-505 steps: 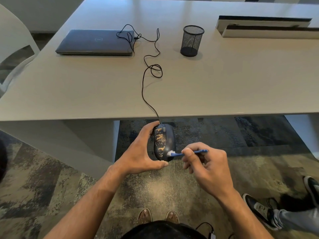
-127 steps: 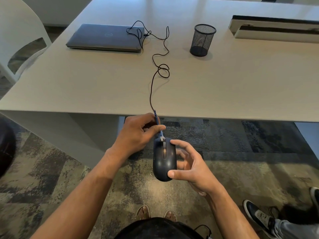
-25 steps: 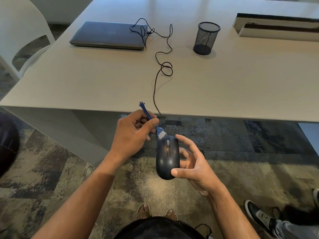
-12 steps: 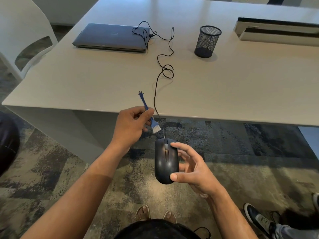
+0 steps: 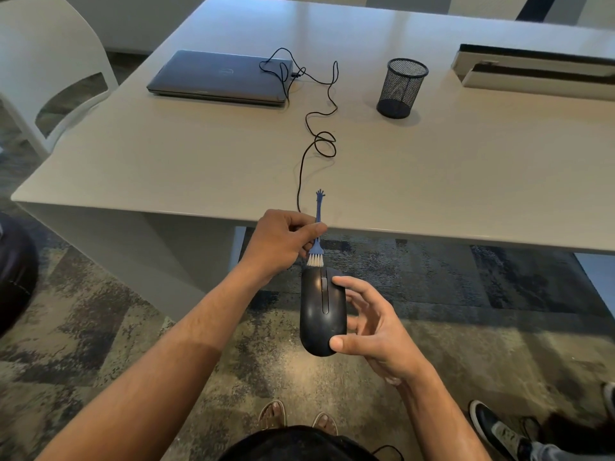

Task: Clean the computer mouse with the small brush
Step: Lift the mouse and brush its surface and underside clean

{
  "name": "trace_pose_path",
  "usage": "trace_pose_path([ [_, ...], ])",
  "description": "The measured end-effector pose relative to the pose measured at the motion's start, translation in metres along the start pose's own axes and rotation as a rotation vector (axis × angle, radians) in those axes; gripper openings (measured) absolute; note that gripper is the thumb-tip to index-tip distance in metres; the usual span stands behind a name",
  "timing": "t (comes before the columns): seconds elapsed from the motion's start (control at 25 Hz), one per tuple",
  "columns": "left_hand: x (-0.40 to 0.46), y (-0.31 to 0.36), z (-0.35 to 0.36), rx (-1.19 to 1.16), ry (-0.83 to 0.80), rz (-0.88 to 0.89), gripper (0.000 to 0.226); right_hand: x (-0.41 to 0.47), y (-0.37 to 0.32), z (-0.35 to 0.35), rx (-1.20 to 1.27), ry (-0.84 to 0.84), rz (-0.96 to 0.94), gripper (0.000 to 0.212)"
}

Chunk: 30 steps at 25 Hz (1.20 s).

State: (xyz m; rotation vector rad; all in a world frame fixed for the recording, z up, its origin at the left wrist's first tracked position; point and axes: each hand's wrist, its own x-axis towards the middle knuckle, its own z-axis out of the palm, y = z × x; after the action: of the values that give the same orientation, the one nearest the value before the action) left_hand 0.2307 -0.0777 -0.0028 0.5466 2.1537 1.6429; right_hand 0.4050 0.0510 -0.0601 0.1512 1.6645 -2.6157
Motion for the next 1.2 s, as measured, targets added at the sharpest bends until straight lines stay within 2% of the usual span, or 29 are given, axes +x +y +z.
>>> trace_pose_path([
  [0.36, -0.003, -0.004, -0.017, 0.093, -0.086, -0.081, 0.015, -0.004, 0.001, -0.002, -0.01, -0.004, -0.025, 0.078],
  [0.64, -0.007, -0.002, -0.019, 0.02, 0.052, -0.053, 0.013, -0.004, 0.003, 0.003, 0.01, -0.013, -0.029, 0.078],
  [0.84, -0.01, -0.001, -0.006, 0.04, 0.02, -0.038, 0.014, -0.003, 0.004, 0.006, 0.004, 0.002, -0.036, 0.078],
  [1.04, -0.011, -0.007, -0.025, 0.111, -0.049, -0.096, 0.019, -0.008, 0.007, 0.002, 0.004, 0.035, -0.046, 0.078],
  [1.2, -0.011, -0.011, -0.032, 0.029, 0.054, -0.088, 0.015, -0.008, 0.008, 0.004, -0.003, 0.03, -0.046, 0.079],
])
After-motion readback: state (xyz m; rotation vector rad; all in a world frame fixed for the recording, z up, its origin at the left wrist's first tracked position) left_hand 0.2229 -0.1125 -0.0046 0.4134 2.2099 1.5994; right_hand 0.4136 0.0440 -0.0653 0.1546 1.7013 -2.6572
